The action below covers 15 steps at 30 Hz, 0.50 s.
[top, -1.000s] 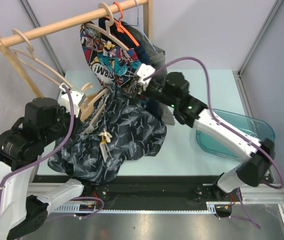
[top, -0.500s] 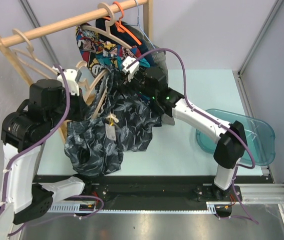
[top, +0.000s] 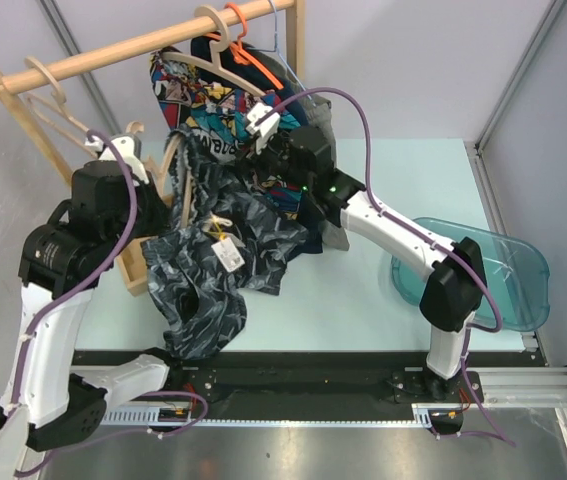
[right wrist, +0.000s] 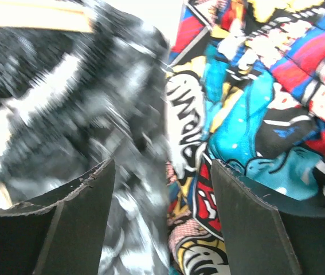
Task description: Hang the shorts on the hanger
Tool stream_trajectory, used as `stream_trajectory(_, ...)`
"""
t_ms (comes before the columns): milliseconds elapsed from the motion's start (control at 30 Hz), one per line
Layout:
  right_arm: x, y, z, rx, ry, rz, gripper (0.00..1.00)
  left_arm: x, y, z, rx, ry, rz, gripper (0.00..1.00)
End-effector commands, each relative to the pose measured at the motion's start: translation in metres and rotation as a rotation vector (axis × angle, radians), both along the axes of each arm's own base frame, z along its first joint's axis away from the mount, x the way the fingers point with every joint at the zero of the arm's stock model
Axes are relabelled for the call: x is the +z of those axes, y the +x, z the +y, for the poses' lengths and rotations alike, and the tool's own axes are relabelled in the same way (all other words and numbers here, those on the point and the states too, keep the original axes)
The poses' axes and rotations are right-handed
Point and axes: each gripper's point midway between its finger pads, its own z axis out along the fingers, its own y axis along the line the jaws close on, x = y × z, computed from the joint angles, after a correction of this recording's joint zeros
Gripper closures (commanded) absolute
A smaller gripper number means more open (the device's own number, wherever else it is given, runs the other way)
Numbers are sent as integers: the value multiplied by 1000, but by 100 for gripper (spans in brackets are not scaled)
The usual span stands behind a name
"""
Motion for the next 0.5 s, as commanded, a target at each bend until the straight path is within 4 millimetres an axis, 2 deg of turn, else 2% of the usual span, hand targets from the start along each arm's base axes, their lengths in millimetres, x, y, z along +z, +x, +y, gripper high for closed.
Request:
stream_trajectory(0,37,4,-24,-43,73,-37,27,23,-1,40,212,-42,-107,100)
stream_trajectory(100,43,-4,-34,-36,71,-58,25,11,-8,57,283,-45,-73,100)
stream_trajectory(167,40,-8,-37,-29,63,-61,23,-6,-14,68,332,-57,-12,99)
stream_trajectory(200,42,-9,-38,-28,62,-68,22,-10,-15,63,312,-82,3,100)
stream_trajectory(300,46,-12,-44,-29,57,-86,21,-3,-7,48,251,-141,-16,100)
stream_trajectory(367,48,-13,-47,-32,56,-89,21,12,3,42,242,-177,-65,100)
stream_trajectory(467,53,-13,-54,-45,62,-85,14,24,21,29,224,-220,-94,100)
